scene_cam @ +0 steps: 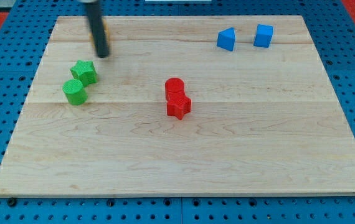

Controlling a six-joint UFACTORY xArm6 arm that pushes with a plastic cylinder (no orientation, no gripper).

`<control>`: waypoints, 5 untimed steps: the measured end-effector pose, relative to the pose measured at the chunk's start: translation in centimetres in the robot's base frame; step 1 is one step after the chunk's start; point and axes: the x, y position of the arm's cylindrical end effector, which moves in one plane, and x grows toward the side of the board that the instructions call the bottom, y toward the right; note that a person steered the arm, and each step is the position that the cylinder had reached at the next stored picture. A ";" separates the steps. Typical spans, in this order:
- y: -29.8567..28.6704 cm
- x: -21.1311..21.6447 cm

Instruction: Move the yellow hexagon to the center top

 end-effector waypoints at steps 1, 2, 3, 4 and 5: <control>-5.4 -2.5; -0.3 -4.8; 6.4 -3.3; 14.6 -3.0; 16.3 -3.0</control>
